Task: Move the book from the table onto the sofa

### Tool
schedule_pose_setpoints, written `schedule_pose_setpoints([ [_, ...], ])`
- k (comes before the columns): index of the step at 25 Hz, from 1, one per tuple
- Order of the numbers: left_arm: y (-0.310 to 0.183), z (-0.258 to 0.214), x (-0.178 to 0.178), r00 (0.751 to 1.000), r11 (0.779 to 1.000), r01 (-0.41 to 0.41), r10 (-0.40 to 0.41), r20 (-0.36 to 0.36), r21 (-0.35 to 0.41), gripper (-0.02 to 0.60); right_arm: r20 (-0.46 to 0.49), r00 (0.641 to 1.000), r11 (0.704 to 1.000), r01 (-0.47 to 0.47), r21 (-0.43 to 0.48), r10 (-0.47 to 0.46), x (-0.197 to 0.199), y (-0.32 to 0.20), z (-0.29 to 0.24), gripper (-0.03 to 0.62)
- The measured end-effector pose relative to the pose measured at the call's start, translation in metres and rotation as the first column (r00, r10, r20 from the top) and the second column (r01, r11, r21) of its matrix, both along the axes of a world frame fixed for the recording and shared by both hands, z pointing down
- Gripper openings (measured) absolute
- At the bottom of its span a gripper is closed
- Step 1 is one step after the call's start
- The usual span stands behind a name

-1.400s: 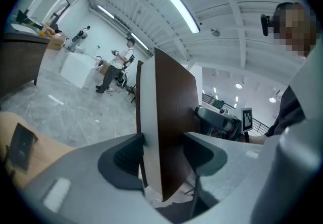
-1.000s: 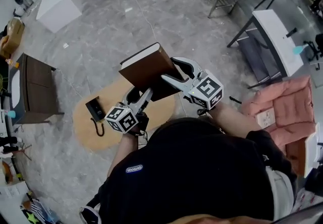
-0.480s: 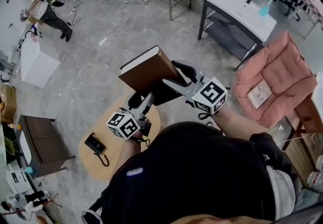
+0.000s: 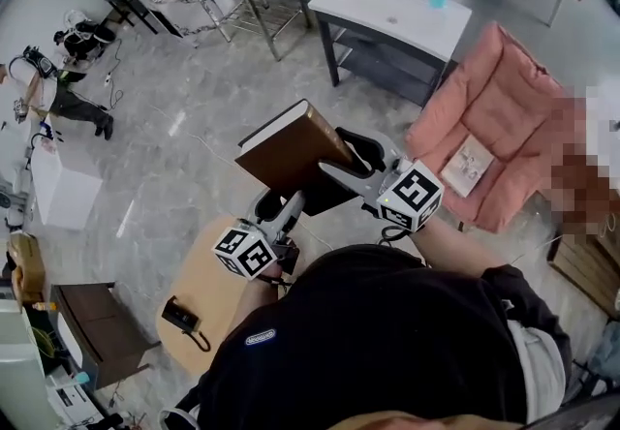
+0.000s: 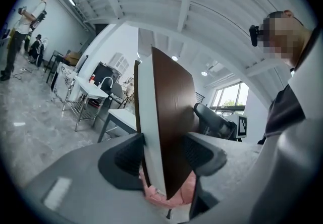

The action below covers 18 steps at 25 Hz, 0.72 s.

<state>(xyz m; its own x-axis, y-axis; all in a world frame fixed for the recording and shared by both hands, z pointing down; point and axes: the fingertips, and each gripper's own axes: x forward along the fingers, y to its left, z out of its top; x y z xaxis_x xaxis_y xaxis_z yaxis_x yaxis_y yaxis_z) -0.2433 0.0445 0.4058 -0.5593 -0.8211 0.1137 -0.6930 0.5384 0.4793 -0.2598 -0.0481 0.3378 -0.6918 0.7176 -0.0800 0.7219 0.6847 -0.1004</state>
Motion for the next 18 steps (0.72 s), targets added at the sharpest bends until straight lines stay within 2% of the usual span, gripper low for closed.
schedule_pose_setpoints([
  [4,-0.060,0.002,-0.002,0.997,0.997,-0.082,0.082,-0.004,-0.009,0.255,0.004,0.997,0.997,-0.075,-0.015,0.075,0.006,-0.062,0.002,0.276],
  [7,-0.105,0.000,-0.004,0.986,0.985,-0.169,0.169,0.009,-0.026,0.253,0.010,0.988,0.987,-0.156,-0.030,0.156,0.013,-0.108,0.001,0.275],
  [13,-0.173,-0.003,0.004,0.950,0.949,-0.311,0.313,0.018,-0.055,0.253,-0.007,0.953,0.951,-0.304,-0.061,0.304,0.036,-0.177,0.004,0.273],
  [18,-0.205,0.002,-0.002,0.913,0.912,-0.408,0.408,0.005,-0.042,0.253,-0.018,0.915,0.913,-0.403,-0.063,0.403,0.041,-0.207,0.006,0.273],
])
